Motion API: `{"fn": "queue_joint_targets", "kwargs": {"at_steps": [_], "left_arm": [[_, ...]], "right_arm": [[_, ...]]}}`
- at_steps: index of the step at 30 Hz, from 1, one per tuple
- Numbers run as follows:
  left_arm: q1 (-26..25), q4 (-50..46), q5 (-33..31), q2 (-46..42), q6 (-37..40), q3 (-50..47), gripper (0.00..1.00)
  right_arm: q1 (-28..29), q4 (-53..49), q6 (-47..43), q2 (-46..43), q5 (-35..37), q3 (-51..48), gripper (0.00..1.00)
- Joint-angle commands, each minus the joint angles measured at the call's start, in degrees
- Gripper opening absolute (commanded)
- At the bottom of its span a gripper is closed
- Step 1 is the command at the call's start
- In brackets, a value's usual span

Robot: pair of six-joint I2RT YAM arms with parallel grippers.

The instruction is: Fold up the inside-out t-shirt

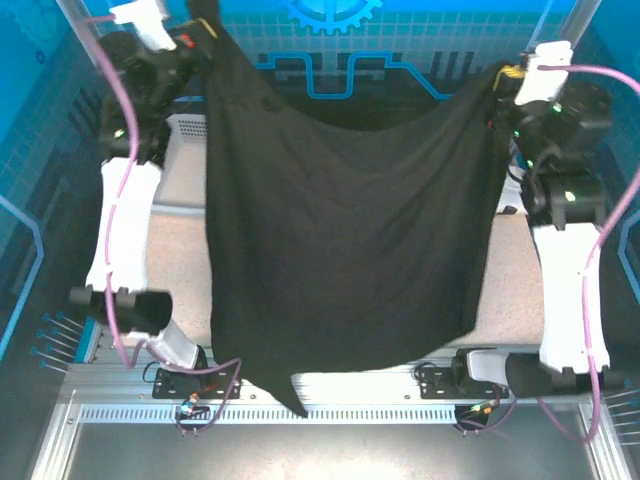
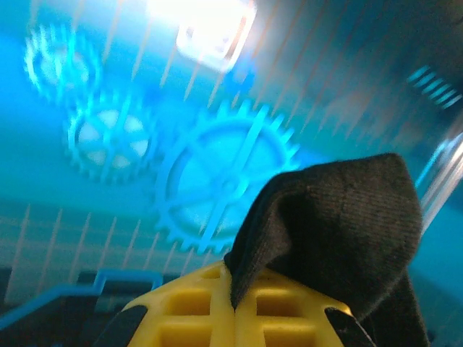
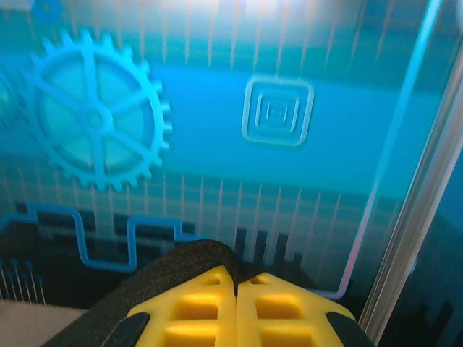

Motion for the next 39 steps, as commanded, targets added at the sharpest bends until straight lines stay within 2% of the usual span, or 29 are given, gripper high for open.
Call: {"fn": "queue_joint_targets", "kwargs": {"at_steps": [1, 4, 6, 8, 10, 12, 14, 16, 17, 19, 21, 24, 27, 29, 34, 37, 39], "left_arm": [[-1.42, -0.74, -1.91, 9.85, 4.09, 7.12, 0.00], [-1.86, -3.07, -2.92, 23.55, 4.70, 17.00, 0.00], [-1.95, -5.11, -3.41, 34.46, 4.63, 26.28, 0.13], [-2.04, -5.42, -4.43, 43.54, 4.68, 34.01, 0.13], [-1.95, -5.07, -6.28, 49.91, 4.58, 39.95, 0.20], [-1.95, -4.67, -6.95, 51.47, 4.58, 40.16, 0.40], [-1.95, -5.60, -6.63, 48.99, 4.32, 36.63, 0.53], [-2.03, -6.49, -6.25, 43.84, 3.30, 29.57, 0.63], [-2.11, -6.38, -5.86, 40.15, 1.79, 24.52, 0.66], [-2.44, -3.77, -4.01, 32.68, -1.82, 12.07, 0.70], [-3.53, 1.89, -1.78, 23.54, -5.76, -3.34, 0.71], [-6.43, 12.67, 0.73, 11.61, -11.08, -26.26, 0.72], [-10.44, 20.52, 1.82, 2.43, -14.40, -44.98, 0.73], [-13.47, 22.78, 2.64, -1.72, -15.31, -53.80, 0.73], [-22.39, 19.91, 2.26, -9.71, -8.83, -68.28, 0.74], [-29.43, 15.78, 1.33, -8.97, -0.11, -69.79, 0.74], [-34.59, 16.48, 0.34, -5.90, 6.30, -69.73, 0.74]], "right_arm": [[-0.71, 6.35, -1.20, 7.25, 1.27, -0.77, 0.00], [-0.71, 8.97, 0.08, 17.97, 0.92, 1.03, 0.00], [-0.47, 8.72, 1.53, 27.54, 0.74, 5.68, 0.00], [-0.17, 5.69, 3.15, 38.29, 0.48, 13.77, 0.00], [0.45, -0.84, 4.33, 49.27, 2.21, 25.78, 0.04], [0.94, -11.49, 5.28, 60.15, 4.49, 41.79, 0.20], [1.09, -21.68, 5.91, 67.35, 5.51, 54.84, 0.28], [1.30, -28.58, 6.50, 68.86, 6.43, 58.58, 0.34], [1.52, -30.56, 6.95, 67.41, 6.45, 56.35, 0.37], [2.11, -29.72, 7.16, 60.73, 7.12, 43.56, 0.40], [2.98, -22.59, 7.89, 48.84, 6.96, 22.64, 0.42], [2.59, -15.13, 12.88, 34.15, 3.80, -2.88, 0.44], [2.13, -13.15, 17.24, 23.59, 2.27, -19.70, 0.45], [1.58, -13.02, 18.84, 18.22, 2.77, -28.37, 0.46], [0.27, -15.27, 21.96, 9.52, 6.15, -43.04, 0.47], [0.42, -16.35, 23.06, 9.09, 6.38, -46.76, 0.47], [0.44, -16.68, 23.40, 10.77, 7.71, -47.76, 0.47]]}}
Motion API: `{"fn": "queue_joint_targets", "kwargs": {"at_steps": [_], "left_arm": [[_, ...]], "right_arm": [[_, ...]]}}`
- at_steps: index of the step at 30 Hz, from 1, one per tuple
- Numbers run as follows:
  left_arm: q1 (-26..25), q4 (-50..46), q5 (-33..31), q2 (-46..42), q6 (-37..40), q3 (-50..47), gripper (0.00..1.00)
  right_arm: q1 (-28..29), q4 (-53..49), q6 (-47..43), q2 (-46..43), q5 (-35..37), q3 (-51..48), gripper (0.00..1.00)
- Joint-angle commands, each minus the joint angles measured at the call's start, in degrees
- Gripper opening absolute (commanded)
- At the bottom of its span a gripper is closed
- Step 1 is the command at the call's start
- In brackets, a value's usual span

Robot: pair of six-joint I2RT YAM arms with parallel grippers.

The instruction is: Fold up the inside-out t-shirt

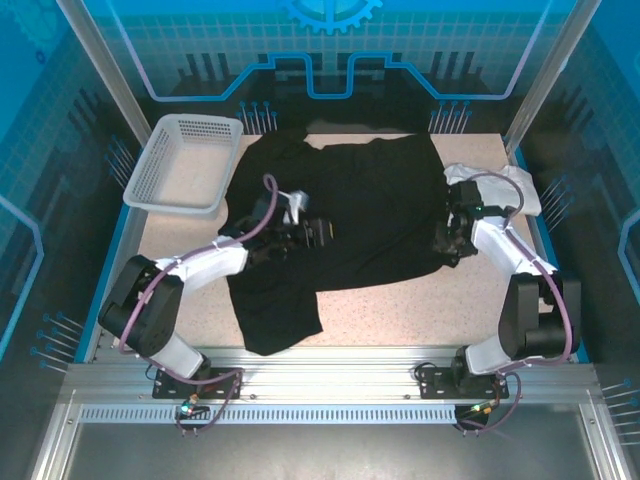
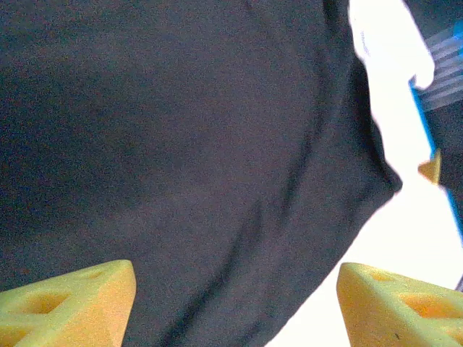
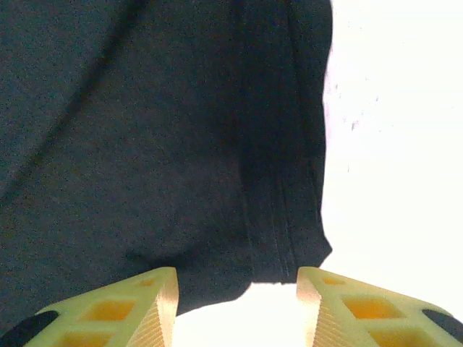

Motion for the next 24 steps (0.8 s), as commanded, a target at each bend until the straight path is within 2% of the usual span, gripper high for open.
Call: {"fn": "queue_joint_targets", "kwargs": {"at_steps": [1, 6, 10, 11, 14, 15, 18, 21, 22, 24], "left_arm": [[-7.47, 1.29, -1.87, 2.75, 13.43, 0.94, 0.74], [-16.44, -0.47, -6.59, 12.40, 26.14, 8.98, 0.74], [-18.90, 5.81, -6.17, 18.51, 29.76, 11.49, 0.73], [-19.26, 7.55, -5.39, 20.19, 30.85, 12.39, 0.73], [-21.10, 9.04, -4.91, 25.41, 36.00, 17.23, 0.71], [-21.92, 8.88, -5.48, 27.26, 38.40, 19.06, 0.71], [-23.22, 7.34, -7.77, 32.21, 43.49, 24.28, 0.72], [-23.38, 4.12, -10.46, 35.60, 45.41, 28.30, 0.69], [-23.40, 3.68, -11.21, 36.36, 45.60, 28.93, 0.67], [-23.34, 2.12, -12.49, 37.58, 45.40, 30.15, 0.56]], "right_arm": [[-0.42, -0.89, 2.43, 1.80, 2.30, -0.80, 0.47], [-1.42, -2.39, 0.99, 9.08, 3.37, 1.70, 0.47], [-3.63, -1.38, -0.52, 12.42, 1.45, 3.12, 0.42], [-4.39, -0.91, -0.79, 12.38, 0.23, 3.21, 0.36], [-5.65, 1.32, -1.11, 10.02, -5.69, 1.98, 0.13], [-5.64, 1.67, -1.25, 8.90, -7.18, 1.42, 0.09], [-5.65, 1.58, -1.67, 6.03, -10.21, 0.44, 0.03], [-5.65, 1.64, -1.33, 2.93, -14.41, -0.72, 0.01], [-5.65, 1.55, -1.12, 2.12, -15.46, -1.03, 0.01], [-5.66, 1.25, -0.81, 0.27, -17.79, -1.44, 0.01]]}}
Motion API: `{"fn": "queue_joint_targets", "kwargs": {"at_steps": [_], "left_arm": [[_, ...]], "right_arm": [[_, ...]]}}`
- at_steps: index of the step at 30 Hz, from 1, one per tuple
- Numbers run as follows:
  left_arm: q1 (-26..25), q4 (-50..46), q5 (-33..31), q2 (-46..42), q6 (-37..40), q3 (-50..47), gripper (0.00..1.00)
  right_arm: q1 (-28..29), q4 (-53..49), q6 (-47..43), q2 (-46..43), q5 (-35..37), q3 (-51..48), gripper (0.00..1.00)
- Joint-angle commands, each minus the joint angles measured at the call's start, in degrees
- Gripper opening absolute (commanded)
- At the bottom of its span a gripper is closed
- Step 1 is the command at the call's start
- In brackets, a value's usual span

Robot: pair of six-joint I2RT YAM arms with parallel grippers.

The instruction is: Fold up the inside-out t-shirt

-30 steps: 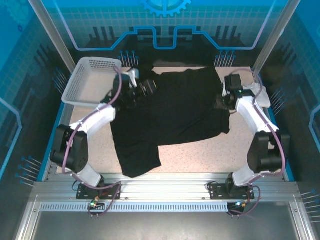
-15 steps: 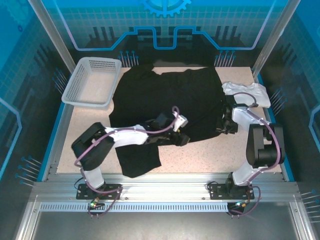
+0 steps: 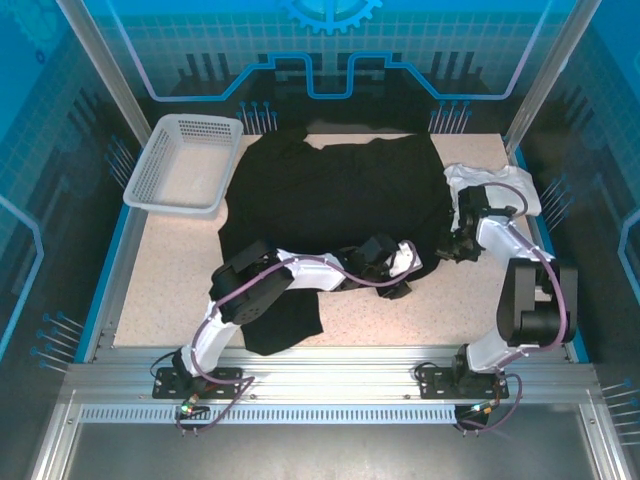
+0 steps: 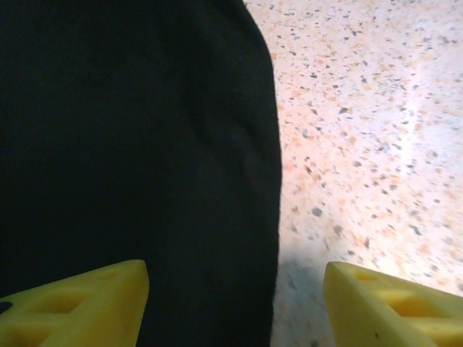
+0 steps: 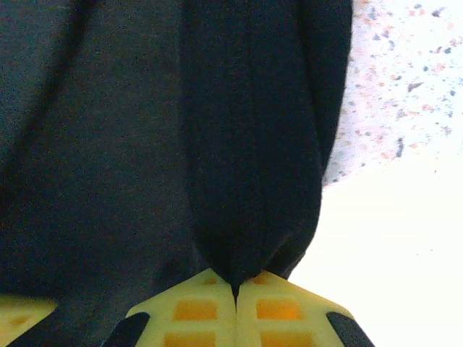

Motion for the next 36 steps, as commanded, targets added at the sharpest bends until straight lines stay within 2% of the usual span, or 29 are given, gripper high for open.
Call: {"fn": "queue_joint_targets", "kwargs": {"at_steps": [1, 4, 6, 8, 12, 17, 22, 25, 28, 30, 34, 36], "left_arm": [[0.26, -3.45, -3.54, 2.17, 3.38, 2.56, 0.51], [0.23, -4.01, -3.83, 2.25, 2.05, 1.82, 0.29], [0.34, -4.12, -4.00, 1.14, 0.81, 0.17, 0.11], [0.57, -3.32, -3.86, -1.46, -0.97, -2.82, 0.00], [2.35, -2.72, 0.66, -9.94, -6.34, -11.59, 0.00], [7.45, -5.15, 13.66, -19.23, -12.82, -21.27, 0.00], [10.34, -6.92, 19.12, -21.15, -14.02, -25.56, 0.00], [11.72, -5.22, 21.03, -21.02, -15.79, -26.86, 0.00], [12.77, -3.38, 22.82, -20.70, -17.52, -27.49, 0.00], [13.25, -2.60, 23.69, -20.39, -18.42, -27.52, 0.00], [13.94, -2.39, 24.24, -19.82, -19.29, -27.19, 0.00], [14.20, -2.52, 24.30, -19.62, -19.48, -26.99, 0.00]], "right_arm": [[-0.58, -0.55, 0.50, -3.43, -6.71, -1.27, 0.00], [-0.66, -0.69, 0.96, -5.47, -9.20, -1.75, 0.00], [-0.65, -0.77, 1.20, -6.19, -11.76, -1.86, 0.00], [-0.46, -0.63, 1.29, -6.61, -14.33, -1.96, 0.00], [2.99, -2.39, -0.69, -5.23, -16.95, -0.02, 0.01], [11.04, -4.98, -3.90, 1.75, -18.29, 5.82, 0.03], [16.84, -7.40, -6.41, 13.04, -15.05, 14.78, 0.07], [17.62, -8.15, -6.64, 17.04, -11.19, 19.13, 0.10], [17.62, -8.12, -6.37, 17.16, -7.27, 20.95, 0.20], [17.62, -7.86, -6.20, 15.62, -5.71, 20.50, 0.23], [17.05, -7.40, -5.71, 10.15, -4.82, 15.82, 0.33], [16.50, -6.74, -5.18, 6.95, -5.65, 12.38, 0.34]]}}
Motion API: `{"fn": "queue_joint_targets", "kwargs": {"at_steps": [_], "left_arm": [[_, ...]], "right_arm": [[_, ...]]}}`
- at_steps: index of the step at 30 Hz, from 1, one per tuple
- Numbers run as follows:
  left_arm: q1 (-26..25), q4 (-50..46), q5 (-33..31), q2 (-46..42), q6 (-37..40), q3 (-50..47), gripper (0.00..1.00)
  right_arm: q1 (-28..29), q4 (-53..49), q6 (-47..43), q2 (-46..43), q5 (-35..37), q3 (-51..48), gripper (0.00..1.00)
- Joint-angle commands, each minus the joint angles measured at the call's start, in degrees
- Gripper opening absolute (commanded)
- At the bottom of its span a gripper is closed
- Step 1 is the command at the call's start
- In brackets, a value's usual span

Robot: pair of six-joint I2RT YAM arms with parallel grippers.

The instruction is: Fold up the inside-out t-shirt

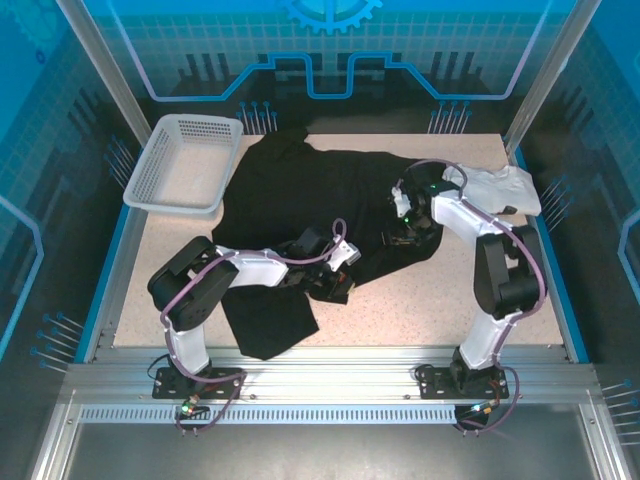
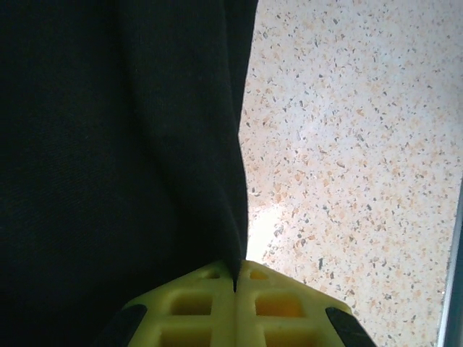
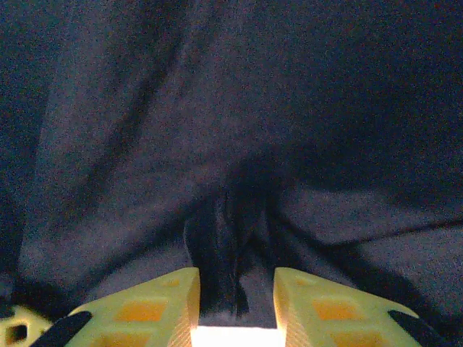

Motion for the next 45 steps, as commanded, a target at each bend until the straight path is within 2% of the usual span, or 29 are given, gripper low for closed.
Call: {"fn": "queue_joint_targets", "kwargs": {"at_steps": [1, 5, 10, 15, 19, 21, 24, 26, 29, 36, 42, 45], "left_arm": [[0.53, 0.25, 2.99, 0.76, -1.43, -0.22, 0.00], [0.63, -0.52, 3.08, 1.47, -1.15, 0.56, 0.00], [0.63, -0.74, 3.23, 2.08, -1.14, 1.36, 0.00], [0.70, -0.91, 3.33, 2.10, -0.96, 1.39, 0.00], [0.65, -0.87, 3.21, 1.93, -0.78, 1.11, 0.00], [0.63, -0.93, 3.29, 1.66, -0.70, 0.86, 0.00], [0.87, -0.81, 4.19, 0.43, -0.57, -0.16, 0.00], [1.46, -0.43, 5.84, -0.87, -1.37, -1.25, 0.00], [2.83, 1.79, 8.65, -3.58, -3.52, -3.83, 0.00], [4.50, 3.55, 12.53, -5.58, -5.25, -6.34, 0.00], [4.50, 3.09, 13.75, -5.14, -5.02, -6.29, 0.00], [4.50, 2.99, 13.66, -5.19, -4.92, -6.27, 0.00]], "right_arm": [[-1.19, -0.80, 0.89, -6.63, -0.02, -4.93, 0.34], [-1.53, 3.87, 4.14, -11.06, -5.79, -11.93, 0.37], [-0.10, 12.96, 8.36, -10.46, -10.07, -17.10, 0.40], [3.97, 15.85, 8.41, -8.40, -3.68, -16.09, 0.41], [4.82, 16.37, 7.45, -4.98, -1.11, -13.84, 0.42], [4.84, 15.06, 6.26, -3.22, 0.73, -12.20, 0.39], [4.78, 13.01, 4.22, -4.13, 2.47, -10.59, 0.16], [4.98, 11.86, 1.90, -6.44, -0.51, -10.12, 0.07], [5.57, 6.65, -0.52, -8.96, -5.00, -8.61, 0.02], [5.36, -5.22, -3.81, -11.08, -8.68, -4.62, 0.00], [3.22, -5.79, -2.97, -4.76, -0.31, 0.82, 0.04], [2.23, -5.62, -2.21, -1.26, 6.36, 3.25, 0.06]]}}
